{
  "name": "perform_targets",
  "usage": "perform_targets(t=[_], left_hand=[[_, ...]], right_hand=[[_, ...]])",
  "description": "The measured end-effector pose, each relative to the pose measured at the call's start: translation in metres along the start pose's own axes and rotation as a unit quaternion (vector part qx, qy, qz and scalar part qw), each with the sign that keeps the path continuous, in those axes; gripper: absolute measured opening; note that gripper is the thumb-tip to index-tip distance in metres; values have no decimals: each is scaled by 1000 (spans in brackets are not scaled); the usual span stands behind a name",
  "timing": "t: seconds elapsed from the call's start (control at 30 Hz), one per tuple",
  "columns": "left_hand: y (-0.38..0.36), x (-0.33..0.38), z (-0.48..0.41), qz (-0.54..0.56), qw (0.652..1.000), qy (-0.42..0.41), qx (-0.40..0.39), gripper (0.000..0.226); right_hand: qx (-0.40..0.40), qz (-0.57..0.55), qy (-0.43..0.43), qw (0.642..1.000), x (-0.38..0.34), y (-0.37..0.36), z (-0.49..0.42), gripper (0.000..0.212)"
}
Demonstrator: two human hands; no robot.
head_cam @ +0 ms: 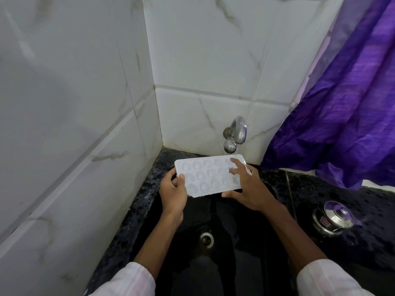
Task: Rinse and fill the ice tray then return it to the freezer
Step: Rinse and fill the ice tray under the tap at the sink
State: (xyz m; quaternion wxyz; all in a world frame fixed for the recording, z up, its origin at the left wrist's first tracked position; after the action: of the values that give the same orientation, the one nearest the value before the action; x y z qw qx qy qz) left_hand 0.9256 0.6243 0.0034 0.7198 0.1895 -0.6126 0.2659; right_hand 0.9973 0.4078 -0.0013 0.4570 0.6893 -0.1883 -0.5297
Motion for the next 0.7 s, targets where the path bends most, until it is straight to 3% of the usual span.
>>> perform_targets(t=[0.27,0.53,0.7], left_hand=[[1,0,0,8,1000,5,-6,32],[4,-5,2,35,999,26,-2,33],[3,-2,2,51,998,32,5,31]], right_hand=[[6,36,-4,999,-1,1,-1,99],[24,18,21,999,4,0,3,112],[130,-24,44,990,-3,-3,10,93]])
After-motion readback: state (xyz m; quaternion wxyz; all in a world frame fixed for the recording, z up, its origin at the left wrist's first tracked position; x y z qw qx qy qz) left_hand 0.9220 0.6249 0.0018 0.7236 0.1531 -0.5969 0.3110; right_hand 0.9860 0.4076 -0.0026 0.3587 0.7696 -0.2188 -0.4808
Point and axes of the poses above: each hand's wrist, its own z-axis away from the middle knuckle, its own y-axis out of the back of the hand, x = y × z, the point moved 1 cm from there along -z, towards the middle knuckle, and after that the axes turned 1 degree about -y, right-handed, at the moved point
